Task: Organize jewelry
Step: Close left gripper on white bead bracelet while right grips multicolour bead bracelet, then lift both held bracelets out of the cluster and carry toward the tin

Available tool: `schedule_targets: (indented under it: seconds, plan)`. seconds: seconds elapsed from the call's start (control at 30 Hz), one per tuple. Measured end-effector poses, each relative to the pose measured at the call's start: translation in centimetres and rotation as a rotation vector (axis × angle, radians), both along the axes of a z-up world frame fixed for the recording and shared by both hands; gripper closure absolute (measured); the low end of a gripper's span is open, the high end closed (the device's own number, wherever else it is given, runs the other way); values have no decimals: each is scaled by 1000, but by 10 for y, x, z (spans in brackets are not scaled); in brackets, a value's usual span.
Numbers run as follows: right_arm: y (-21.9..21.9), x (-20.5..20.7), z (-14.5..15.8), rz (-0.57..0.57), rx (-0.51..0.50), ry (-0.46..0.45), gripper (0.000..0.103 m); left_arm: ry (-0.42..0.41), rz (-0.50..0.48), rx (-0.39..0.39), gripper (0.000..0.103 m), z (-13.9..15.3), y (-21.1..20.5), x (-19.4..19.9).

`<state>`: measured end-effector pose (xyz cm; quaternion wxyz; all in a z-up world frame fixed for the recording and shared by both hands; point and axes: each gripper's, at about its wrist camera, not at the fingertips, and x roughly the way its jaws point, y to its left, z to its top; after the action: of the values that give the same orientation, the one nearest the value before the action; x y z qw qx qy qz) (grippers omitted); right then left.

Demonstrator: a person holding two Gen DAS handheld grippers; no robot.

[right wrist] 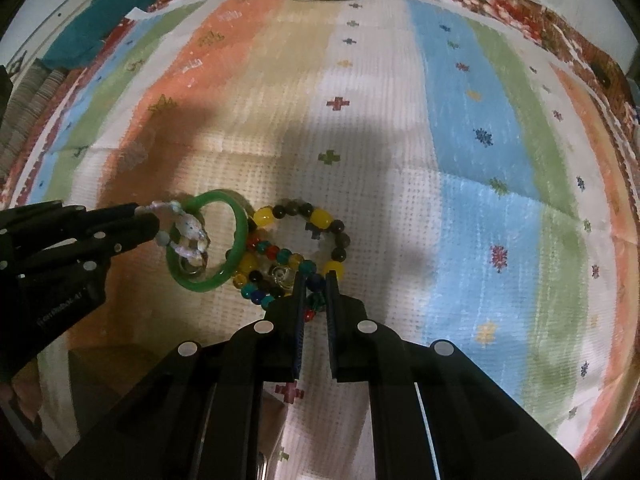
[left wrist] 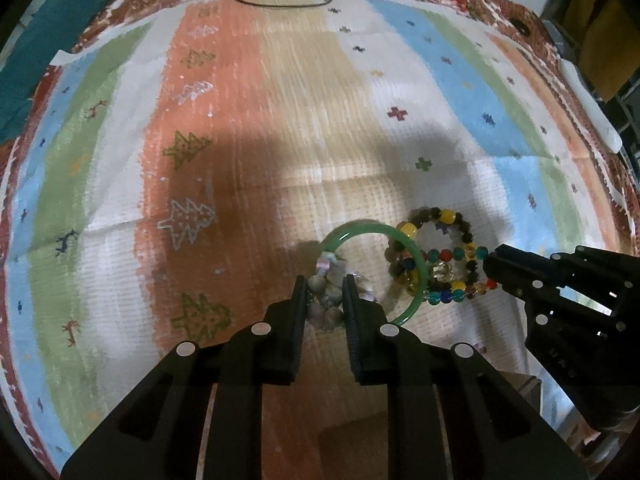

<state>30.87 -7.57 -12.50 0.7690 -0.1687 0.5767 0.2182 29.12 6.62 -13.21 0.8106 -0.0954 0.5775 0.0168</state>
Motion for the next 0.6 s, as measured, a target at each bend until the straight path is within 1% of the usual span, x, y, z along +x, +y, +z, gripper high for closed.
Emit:
schedule_targets:
  seconds: [0.33,0.37,0.43,0.6]
  plan:
    - [-2,-8,38,16,44,-78,93,-46,18,1,86,23,0,-11]
    - [-3,-9,40,14,47,-83,93,-49,19,2,89,25,-1,-13]
    - [-5,-10,43,11,54,-88,93,-54,27,9,100,28,-1,-15]
    - [-8,-14,46,11,64,-89,93,-57,45,15,101,31,0,-21]
